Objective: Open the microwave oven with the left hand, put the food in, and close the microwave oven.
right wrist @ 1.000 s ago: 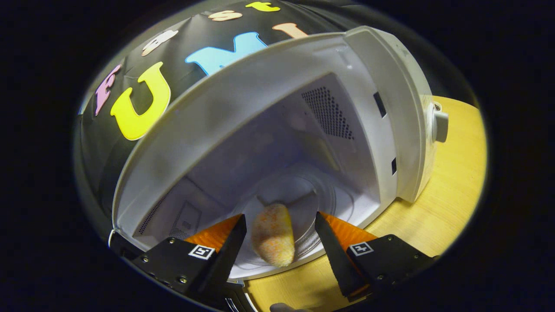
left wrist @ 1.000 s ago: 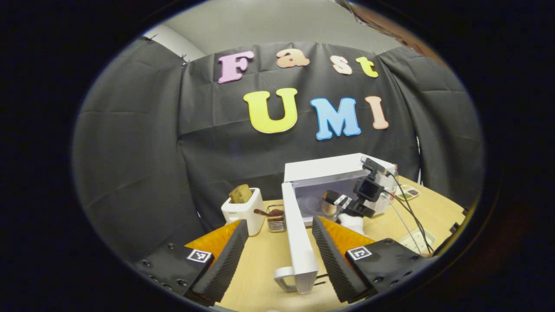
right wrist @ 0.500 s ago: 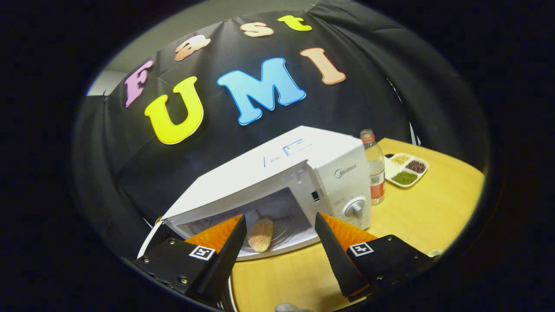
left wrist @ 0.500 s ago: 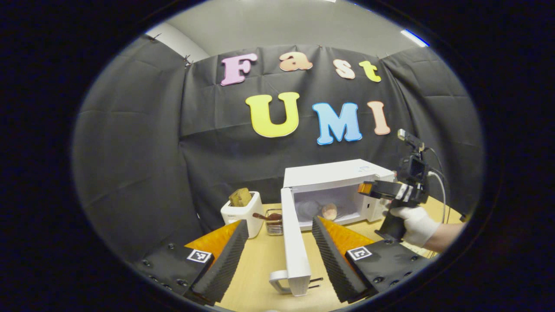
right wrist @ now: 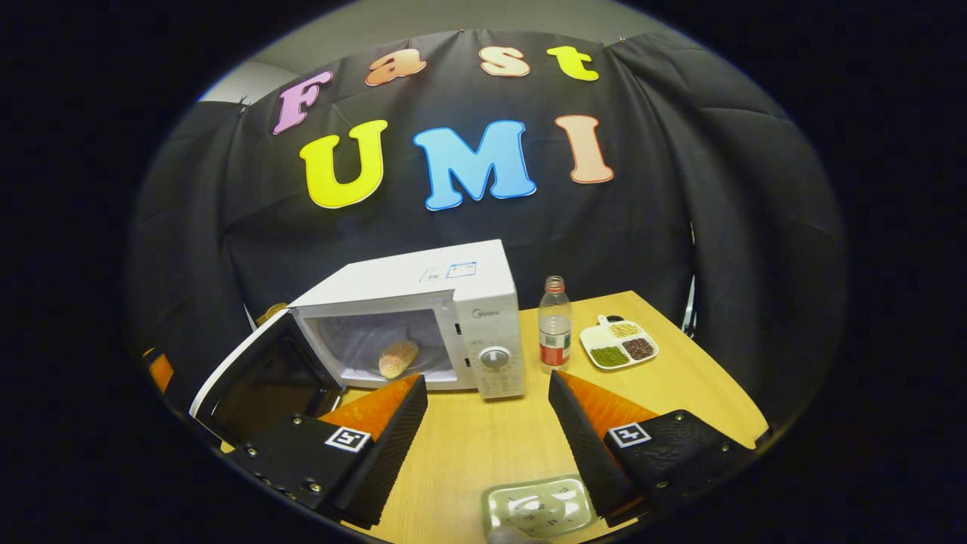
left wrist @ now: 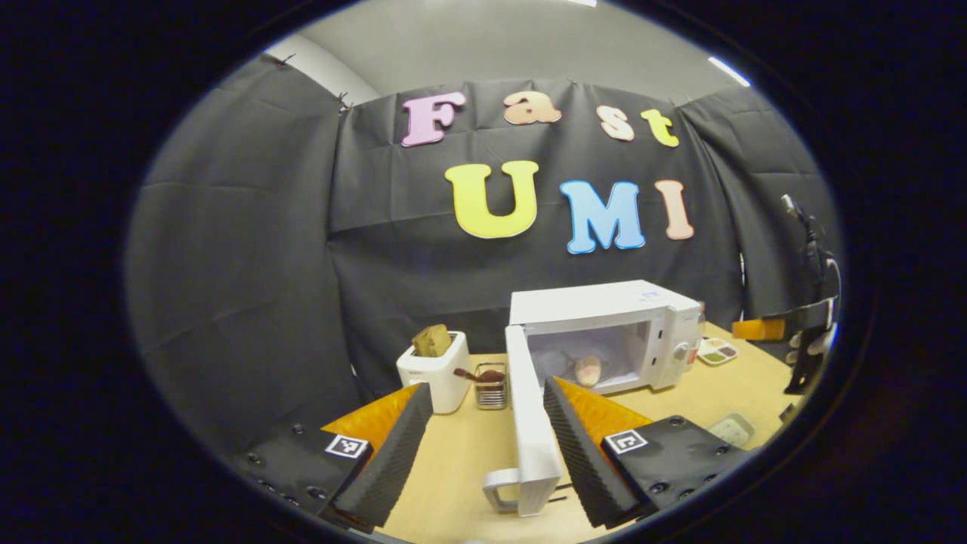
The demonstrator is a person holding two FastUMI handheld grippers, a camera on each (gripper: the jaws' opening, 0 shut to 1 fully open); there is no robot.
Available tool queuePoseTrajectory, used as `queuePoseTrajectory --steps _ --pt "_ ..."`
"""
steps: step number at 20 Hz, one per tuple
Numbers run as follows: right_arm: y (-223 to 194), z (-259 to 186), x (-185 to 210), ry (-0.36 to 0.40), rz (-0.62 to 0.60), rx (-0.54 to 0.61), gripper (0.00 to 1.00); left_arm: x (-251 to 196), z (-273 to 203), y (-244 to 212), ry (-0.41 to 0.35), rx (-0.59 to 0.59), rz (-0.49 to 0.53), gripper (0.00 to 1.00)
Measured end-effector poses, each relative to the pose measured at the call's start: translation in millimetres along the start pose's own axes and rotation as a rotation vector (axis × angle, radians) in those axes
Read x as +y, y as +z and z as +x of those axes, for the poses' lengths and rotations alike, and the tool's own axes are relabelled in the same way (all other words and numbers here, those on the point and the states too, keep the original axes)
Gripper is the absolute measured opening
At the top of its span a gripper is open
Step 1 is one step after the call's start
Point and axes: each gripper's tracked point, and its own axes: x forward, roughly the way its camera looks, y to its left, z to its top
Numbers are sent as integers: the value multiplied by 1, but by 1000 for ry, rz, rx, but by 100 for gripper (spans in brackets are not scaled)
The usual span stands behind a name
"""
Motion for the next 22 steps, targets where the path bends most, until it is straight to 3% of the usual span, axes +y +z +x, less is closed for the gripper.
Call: queuePoseTrajectory --steps 5,11,17,22 --pt "22 -40 -34 -53 -40 -1 99 41 -4 -30 71 25 -2 100" --pt "62 -67 -37 -50 -56 -68 98 58 -5 -74 107 62 16 100" --pt "65 -77 -31 -30 -54 -58 98 54 -2 -120 107 122 0 100" --pt "63 -85 -37 -40 -46 -59 98 41 3 -127 82 129 13 98"
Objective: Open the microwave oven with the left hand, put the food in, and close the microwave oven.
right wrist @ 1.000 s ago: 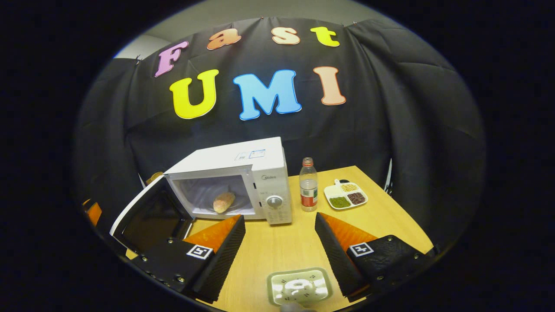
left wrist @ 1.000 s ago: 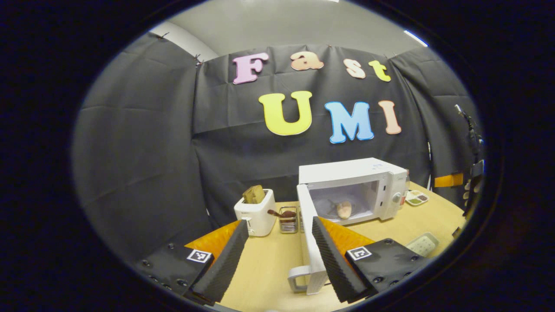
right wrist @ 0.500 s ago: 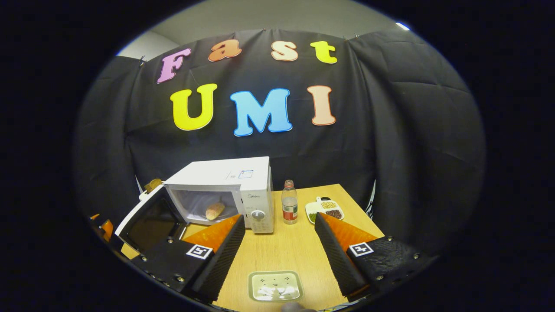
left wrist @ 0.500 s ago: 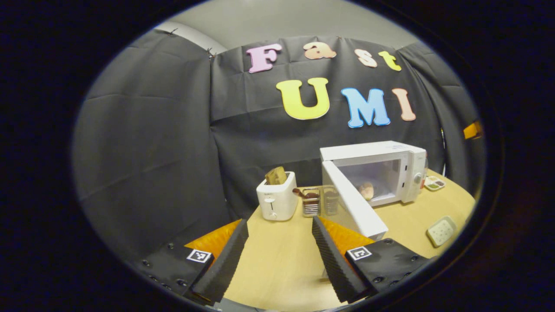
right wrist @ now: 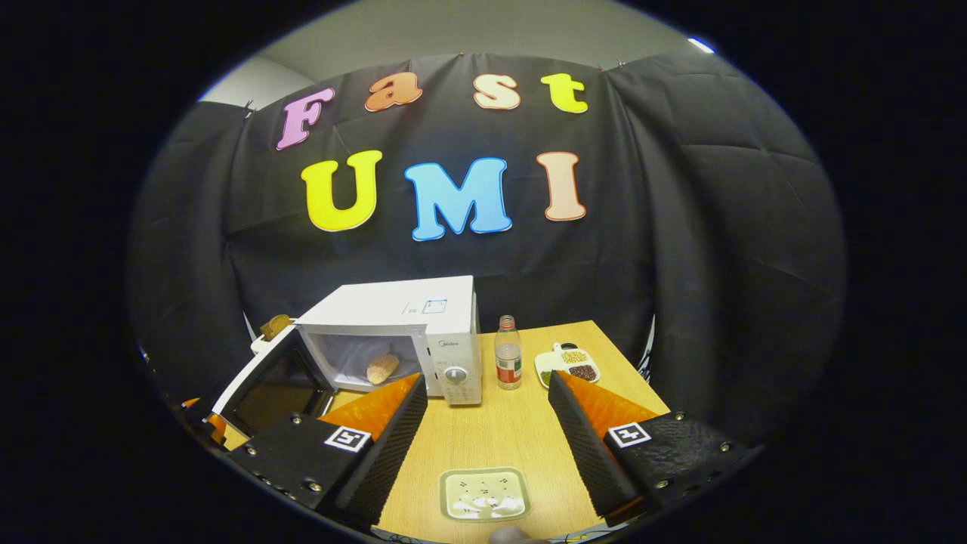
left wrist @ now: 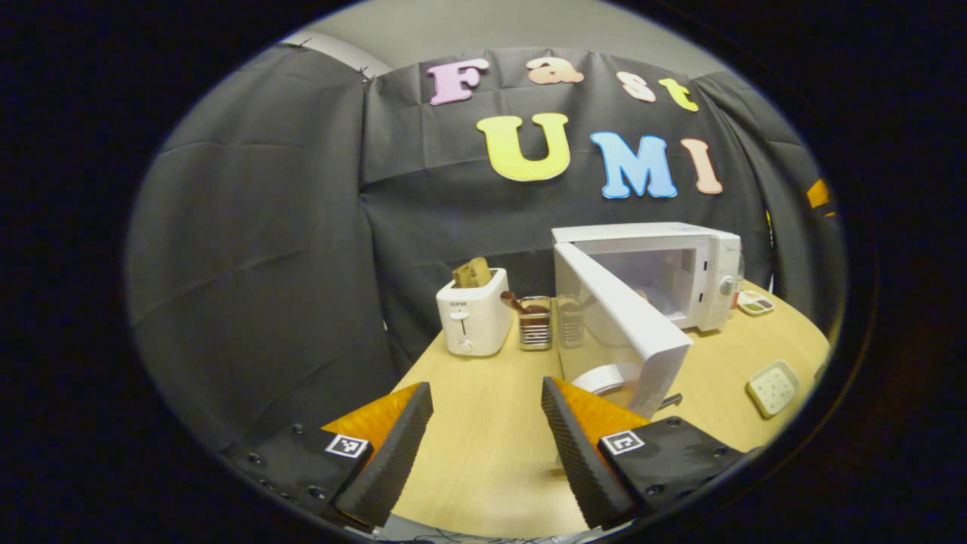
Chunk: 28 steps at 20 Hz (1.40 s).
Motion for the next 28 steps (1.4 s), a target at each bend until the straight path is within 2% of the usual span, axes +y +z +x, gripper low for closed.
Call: queuePoseTrajectory --steps 2,7,15,22,28 --pt "-2 -2 -4 -2 1 3 98 -8 0 2 -12 -2 11 94" --pt "0 -8 -23 -15 -14 -14 98 -44 -1 0 -48 12 16 94" --pt "12 -16 -71 -21 -2 -24 98 -143 -1 21 -139 -7 35 94" --pt "14 -25 -114 -67 5 -11 98 -229 19 37 -240 -27 46 94" --pt "9 -22 -141 -112 40 15 98 -284 41 56 -317 -43 46 94"
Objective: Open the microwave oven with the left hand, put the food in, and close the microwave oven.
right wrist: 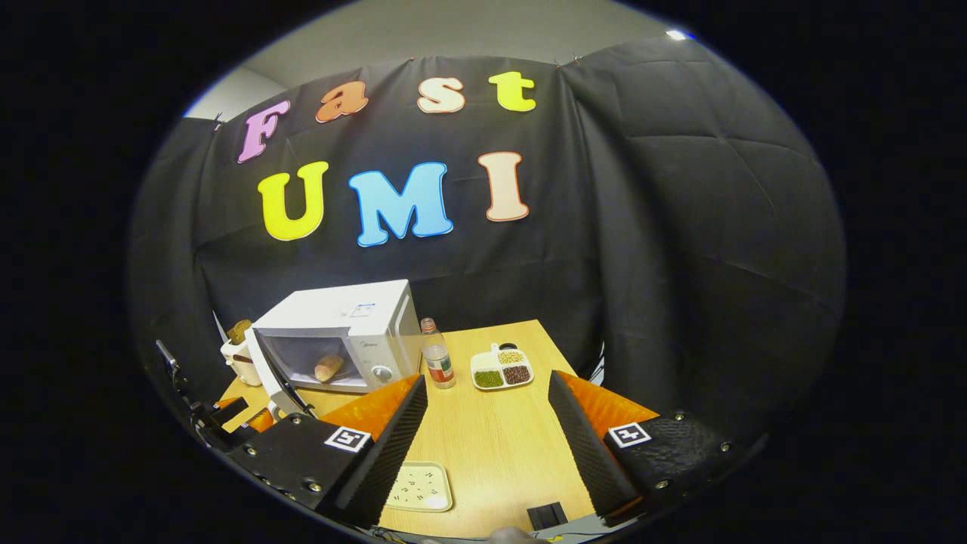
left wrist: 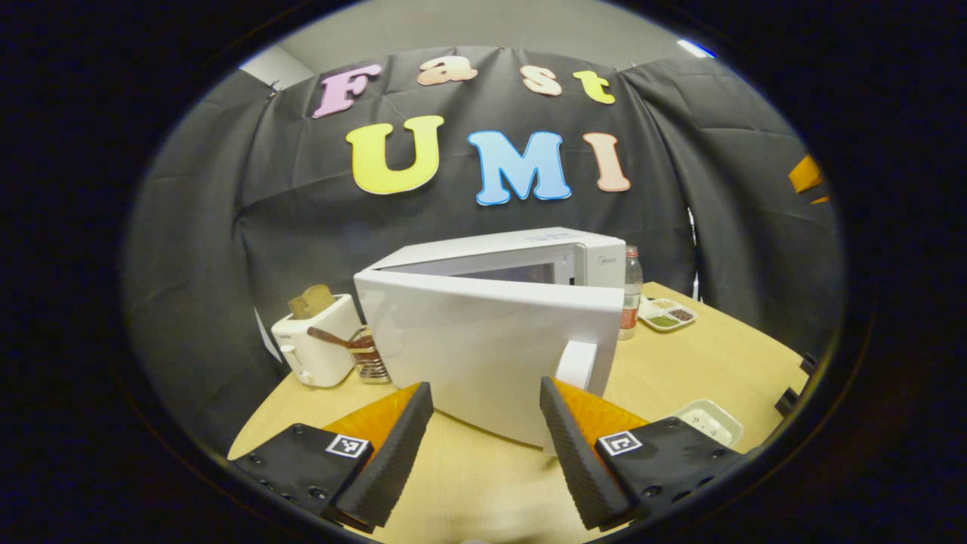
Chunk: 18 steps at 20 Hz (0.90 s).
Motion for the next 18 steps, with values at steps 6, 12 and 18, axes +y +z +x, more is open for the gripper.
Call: queuePoseTrajectory --steps 6,12,18 --pt "0 11 -10 -34 7 23 98 -33 36 11 -72 -8 1 94" --pt "-2 14 -19 -81 27 40 98 -62 79 15 -142 -2 -16 95" --pt "-11 10 -30 -143 25 63 98 -74 121 21 -164 -10 -30 94"
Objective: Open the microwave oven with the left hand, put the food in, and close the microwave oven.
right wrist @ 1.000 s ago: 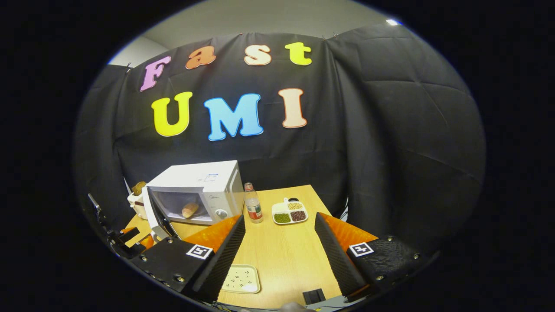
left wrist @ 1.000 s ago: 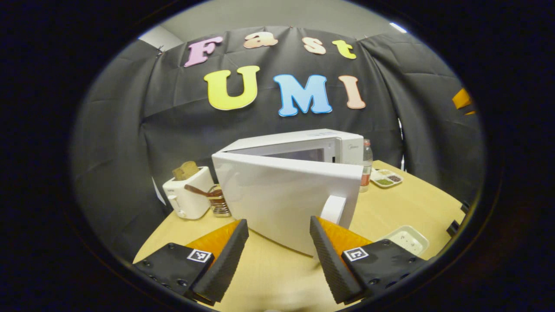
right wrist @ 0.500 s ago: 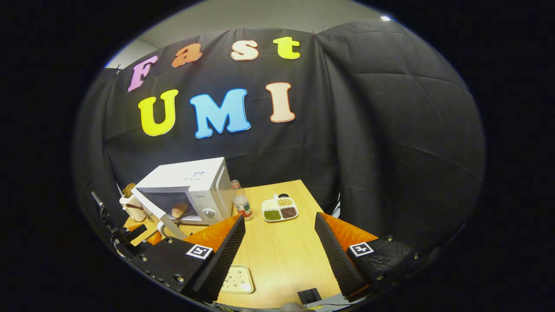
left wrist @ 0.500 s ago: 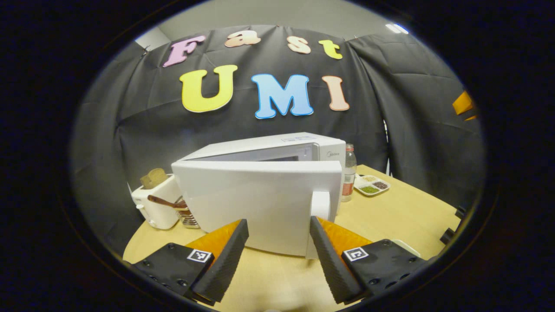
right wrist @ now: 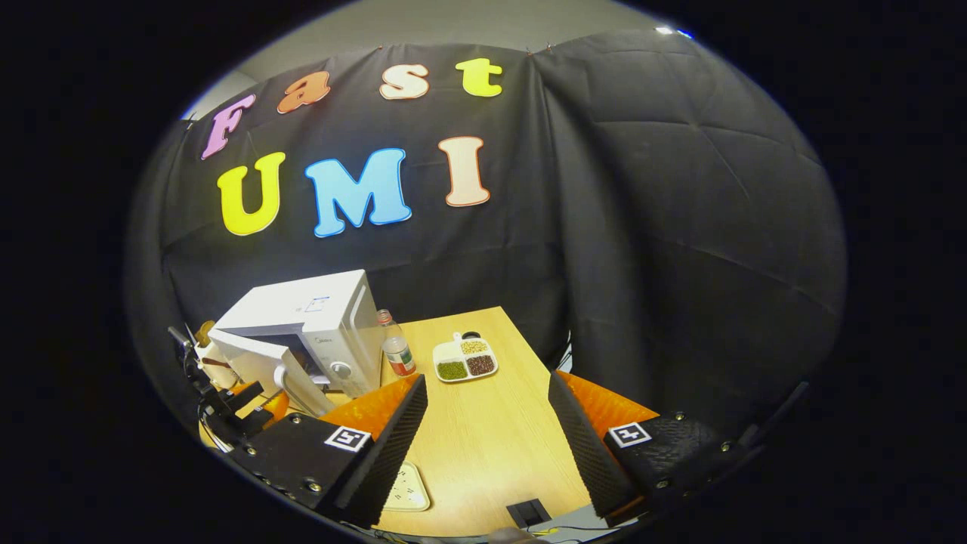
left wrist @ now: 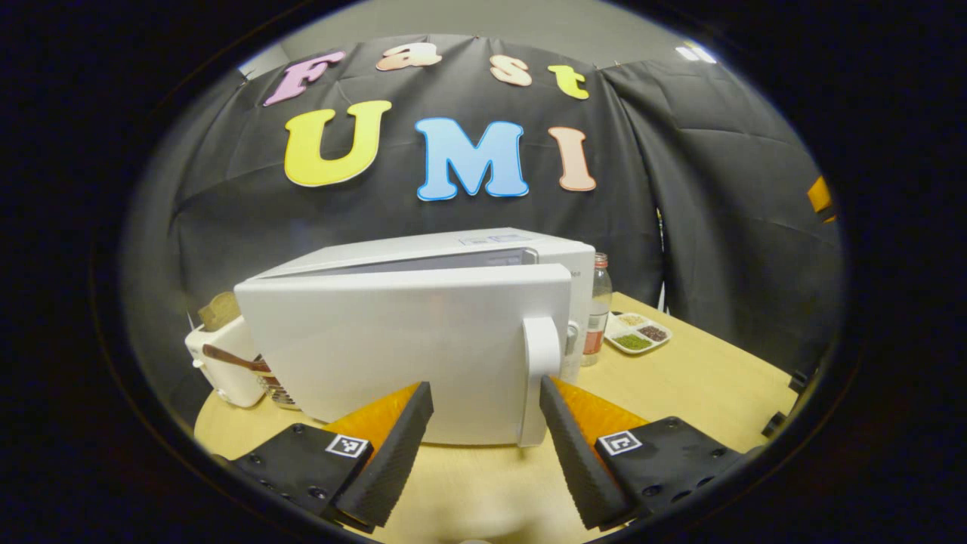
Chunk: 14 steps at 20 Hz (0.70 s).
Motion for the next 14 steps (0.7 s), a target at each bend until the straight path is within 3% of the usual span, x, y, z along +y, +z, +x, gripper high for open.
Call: queuePoseTrajectory --steps 7,14 --pt "-16 -4 -14 -52 19 24 99 1 45 15 37 -28 -42 94" --pt "-31 -19 -27 -94 40 32 99 3 55 24 48 -47 -52 100"
